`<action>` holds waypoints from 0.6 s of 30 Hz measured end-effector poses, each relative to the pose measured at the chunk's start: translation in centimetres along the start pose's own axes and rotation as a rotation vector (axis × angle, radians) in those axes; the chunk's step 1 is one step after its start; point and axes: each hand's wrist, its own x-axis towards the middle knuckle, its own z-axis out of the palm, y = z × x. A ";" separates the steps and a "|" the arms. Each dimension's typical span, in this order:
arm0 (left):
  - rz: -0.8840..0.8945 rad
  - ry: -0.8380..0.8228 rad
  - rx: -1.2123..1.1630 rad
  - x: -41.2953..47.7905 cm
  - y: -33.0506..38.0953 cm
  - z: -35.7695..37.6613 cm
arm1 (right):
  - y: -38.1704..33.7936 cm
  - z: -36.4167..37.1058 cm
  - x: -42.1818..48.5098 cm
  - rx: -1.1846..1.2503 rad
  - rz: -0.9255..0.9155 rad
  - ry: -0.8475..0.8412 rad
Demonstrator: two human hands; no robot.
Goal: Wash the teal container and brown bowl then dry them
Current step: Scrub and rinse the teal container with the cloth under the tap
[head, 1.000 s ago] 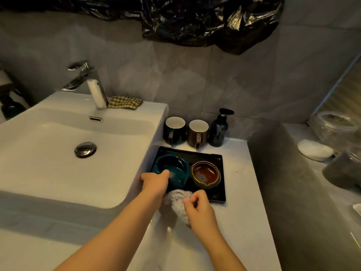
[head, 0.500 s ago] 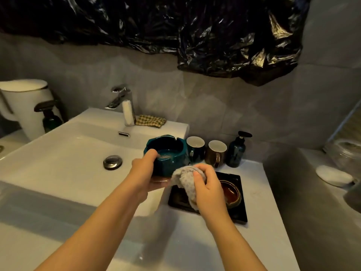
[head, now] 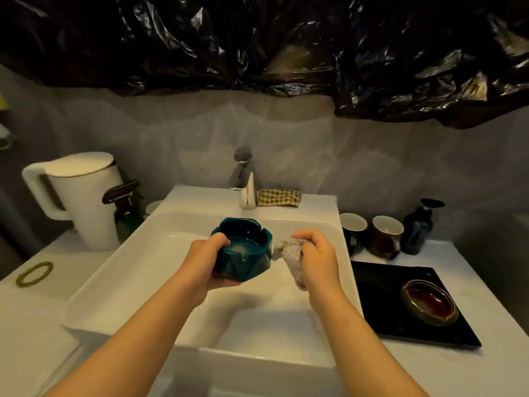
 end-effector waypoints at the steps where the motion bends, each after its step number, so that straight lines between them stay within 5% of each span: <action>1: -0.007 -0.004 0.006 0.6 0.0 -0.7 | -0.1 0.9 0.4 -0.007 0.027 0.027; 9: -0.003 0.010 0.079 6.9 0.0 -3.8 | -1.3 6.0 6.1 -0.084 0.013 0.162; 18: 0.045 -0.027 0.007 13.4 0.3 -3.1 | -4.8 11.0 12.4 -0.157 -0.314 0.108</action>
